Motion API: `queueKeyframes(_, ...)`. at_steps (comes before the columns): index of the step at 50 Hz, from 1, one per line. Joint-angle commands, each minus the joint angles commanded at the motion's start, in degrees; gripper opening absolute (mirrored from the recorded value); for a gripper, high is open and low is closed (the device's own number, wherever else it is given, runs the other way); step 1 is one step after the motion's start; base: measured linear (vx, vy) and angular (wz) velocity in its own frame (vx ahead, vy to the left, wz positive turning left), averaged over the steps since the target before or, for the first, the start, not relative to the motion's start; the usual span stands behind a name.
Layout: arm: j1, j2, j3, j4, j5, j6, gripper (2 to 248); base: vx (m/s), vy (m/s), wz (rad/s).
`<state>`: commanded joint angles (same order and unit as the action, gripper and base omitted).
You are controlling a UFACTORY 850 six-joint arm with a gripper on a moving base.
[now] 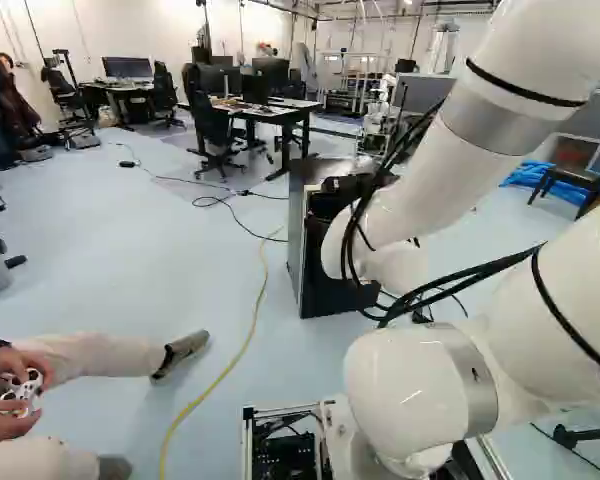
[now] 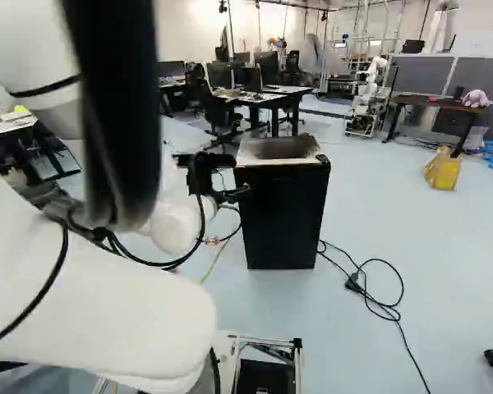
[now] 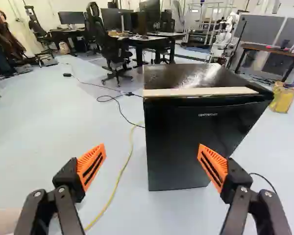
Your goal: Grab a drink from the fridge
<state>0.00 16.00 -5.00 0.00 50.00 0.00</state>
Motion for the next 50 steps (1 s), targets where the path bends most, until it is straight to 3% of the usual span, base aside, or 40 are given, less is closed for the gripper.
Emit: queueKeyframes(50,0.00,0.00,0.00,0.00,0.00,0.00,247,0.000,0.000,0.000)
